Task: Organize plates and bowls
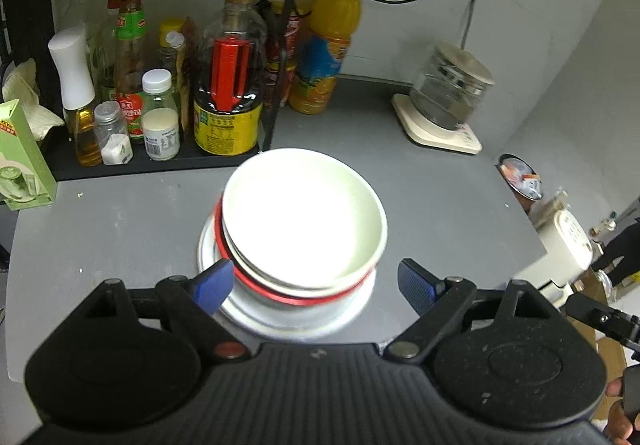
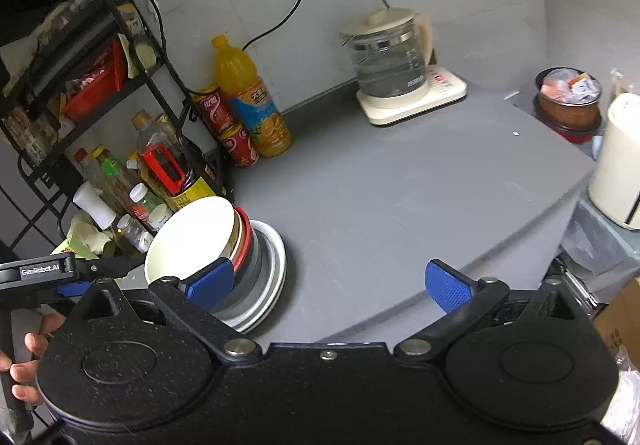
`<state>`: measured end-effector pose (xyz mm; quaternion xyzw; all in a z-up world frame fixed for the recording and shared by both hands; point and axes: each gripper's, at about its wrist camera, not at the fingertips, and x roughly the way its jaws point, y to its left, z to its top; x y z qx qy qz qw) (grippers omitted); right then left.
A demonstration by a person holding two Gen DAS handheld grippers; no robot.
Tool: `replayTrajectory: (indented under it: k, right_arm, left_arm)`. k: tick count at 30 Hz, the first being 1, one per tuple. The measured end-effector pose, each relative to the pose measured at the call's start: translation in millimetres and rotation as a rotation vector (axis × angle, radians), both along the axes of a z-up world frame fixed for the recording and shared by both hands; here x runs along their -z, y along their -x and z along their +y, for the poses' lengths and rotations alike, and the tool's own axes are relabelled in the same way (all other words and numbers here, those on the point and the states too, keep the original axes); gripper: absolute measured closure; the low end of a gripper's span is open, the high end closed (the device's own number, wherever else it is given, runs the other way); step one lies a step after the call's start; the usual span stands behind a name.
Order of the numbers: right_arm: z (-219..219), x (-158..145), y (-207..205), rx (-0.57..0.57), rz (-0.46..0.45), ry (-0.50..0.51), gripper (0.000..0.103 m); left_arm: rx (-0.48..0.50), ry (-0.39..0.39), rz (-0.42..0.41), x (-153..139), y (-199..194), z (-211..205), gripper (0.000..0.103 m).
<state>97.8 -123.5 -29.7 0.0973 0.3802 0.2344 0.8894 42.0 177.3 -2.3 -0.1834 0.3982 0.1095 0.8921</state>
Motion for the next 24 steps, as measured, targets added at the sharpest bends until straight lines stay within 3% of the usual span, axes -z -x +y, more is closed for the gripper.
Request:
replayTrajectory:
  k: [24]
  right_arm:
    - [-41.6, -18.4, 103.3, 0.08, -0.108, 0.057, 0.0]
  left_arm:
    - [0.142, -0.075, -0.074, -18.7, 97.0, -64.1, 0.01]
